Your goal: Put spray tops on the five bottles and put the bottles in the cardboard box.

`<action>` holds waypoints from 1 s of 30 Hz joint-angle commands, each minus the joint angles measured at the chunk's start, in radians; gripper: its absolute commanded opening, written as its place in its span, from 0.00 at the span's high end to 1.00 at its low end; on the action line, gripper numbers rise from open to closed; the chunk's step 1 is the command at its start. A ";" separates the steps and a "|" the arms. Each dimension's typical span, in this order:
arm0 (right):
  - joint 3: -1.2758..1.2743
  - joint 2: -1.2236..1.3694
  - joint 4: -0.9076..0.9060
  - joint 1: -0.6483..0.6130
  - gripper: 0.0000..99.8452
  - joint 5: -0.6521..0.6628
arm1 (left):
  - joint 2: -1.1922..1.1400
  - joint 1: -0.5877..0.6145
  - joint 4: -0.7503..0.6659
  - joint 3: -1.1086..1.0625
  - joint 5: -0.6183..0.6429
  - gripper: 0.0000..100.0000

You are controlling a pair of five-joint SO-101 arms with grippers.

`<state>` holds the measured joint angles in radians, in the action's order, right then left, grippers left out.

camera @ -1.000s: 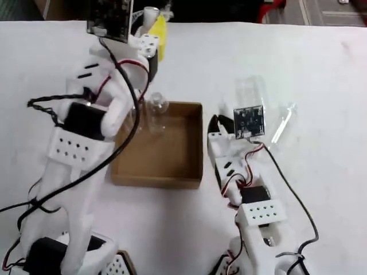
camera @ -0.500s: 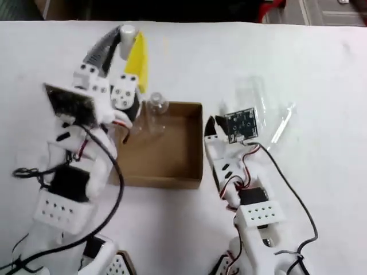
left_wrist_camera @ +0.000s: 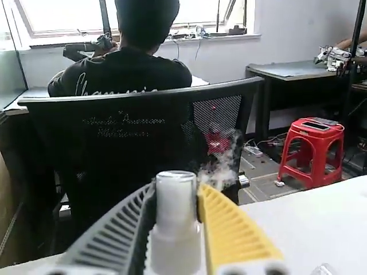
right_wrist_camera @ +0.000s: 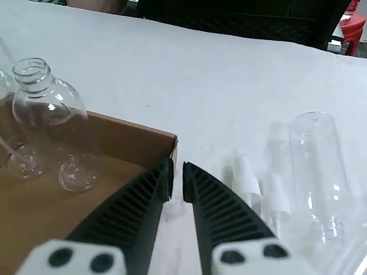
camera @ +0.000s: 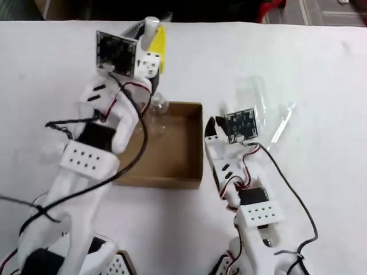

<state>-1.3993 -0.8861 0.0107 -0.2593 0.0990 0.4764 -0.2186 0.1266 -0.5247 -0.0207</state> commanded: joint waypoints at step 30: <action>0.015 -0.010 0.027 -0.002 0.98 0.015 | -0.252 -0.002 -0.110 0.008 0.012 0.98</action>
<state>-1.3993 -0.8861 0.0107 -0.2624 0.1020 0.2110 -0.2171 0.0483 -0.5232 -0.0207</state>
